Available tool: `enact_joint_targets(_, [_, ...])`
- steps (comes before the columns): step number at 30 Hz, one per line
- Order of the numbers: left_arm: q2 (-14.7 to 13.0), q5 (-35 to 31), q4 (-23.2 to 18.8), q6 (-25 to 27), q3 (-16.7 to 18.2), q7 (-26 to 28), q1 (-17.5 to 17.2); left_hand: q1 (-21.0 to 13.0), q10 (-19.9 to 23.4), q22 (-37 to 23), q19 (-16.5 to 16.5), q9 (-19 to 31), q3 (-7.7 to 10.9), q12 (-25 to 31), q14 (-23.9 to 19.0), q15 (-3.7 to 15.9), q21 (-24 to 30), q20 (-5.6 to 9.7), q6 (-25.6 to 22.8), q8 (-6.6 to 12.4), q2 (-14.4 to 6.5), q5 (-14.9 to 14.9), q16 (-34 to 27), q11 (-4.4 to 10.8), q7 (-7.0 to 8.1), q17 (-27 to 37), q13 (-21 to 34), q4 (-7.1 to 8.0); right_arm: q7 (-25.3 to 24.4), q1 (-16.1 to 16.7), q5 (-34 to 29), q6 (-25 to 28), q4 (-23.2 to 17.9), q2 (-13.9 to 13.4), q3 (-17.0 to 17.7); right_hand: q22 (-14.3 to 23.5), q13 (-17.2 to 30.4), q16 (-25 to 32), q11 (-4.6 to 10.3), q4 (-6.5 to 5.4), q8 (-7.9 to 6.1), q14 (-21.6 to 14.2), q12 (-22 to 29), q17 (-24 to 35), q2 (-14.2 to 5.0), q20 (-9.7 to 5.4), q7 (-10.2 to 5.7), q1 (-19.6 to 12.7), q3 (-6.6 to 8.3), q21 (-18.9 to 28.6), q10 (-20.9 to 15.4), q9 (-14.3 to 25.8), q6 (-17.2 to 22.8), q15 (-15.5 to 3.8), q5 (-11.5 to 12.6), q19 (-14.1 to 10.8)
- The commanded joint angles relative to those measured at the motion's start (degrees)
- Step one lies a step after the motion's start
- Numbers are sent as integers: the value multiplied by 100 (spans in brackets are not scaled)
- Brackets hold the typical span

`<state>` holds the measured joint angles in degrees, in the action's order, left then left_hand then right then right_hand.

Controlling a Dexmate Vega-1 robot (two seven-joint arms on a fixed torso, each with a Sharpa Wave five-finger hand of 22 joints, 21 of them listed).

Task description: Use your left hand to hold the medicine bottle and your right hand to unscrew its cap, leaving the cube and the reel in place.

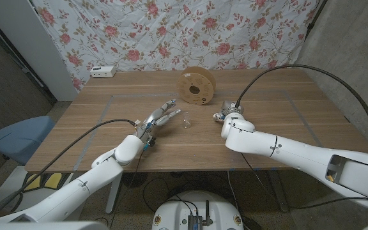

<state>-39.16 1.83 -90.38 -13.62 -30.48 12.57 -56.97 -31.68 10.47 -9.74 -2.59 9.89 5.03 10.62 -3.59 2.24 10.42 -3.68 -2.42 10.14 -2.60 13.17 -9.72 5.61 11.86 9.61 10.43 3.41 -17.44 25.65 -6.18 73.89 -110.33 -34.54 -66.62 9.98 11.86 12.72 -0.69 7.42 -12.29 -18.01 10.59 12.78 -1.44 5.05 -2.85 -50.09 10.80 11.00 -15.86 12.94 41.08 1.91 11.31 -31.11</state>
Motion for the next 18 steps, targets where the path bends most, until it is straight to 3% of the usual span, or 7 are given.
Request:
enact_joint_targets(1, [-50,-20,-46,9,40,14,-14,-15,6,-10,-14,-1,31,46,25,105,25,-37,3,10,-62,30,-31,14,2,0,1,-3,262,-136,234,55,-21,-55,-56,13,12,-64,-54,-2,62,155,-20,13,98,41,51,114,-62,-36,166,53,-278,127,46,149])
enact_joint_targets(10, [-66,-27,-32,-28,74,31,-8,-26,-2,-9,-18,-2,35,48,24,100,26,-43,6,11,-75,35,-33,6,2,-3,0,-17,234,-130,287,22,-98,-104,-55,14,20,-136,-139,-79,147,444,-18,19,238,172,110,414,-179,-56,513,103,-858,299,106,449])
enact_joint_targets(18, [-29,-74,49,-138,87,74,58,-36,-50,-9,-15,-3,37,36,67,86,30,-35,15,10,-90,38,-19,-10,-11,-5,-1,-32,213,-105,285,-16,-303,-219,-39,12,25,-170,-221,-135,199,718,-17,29,277,202,186,621,-238,-71,789,106,-1359,377,154,709])
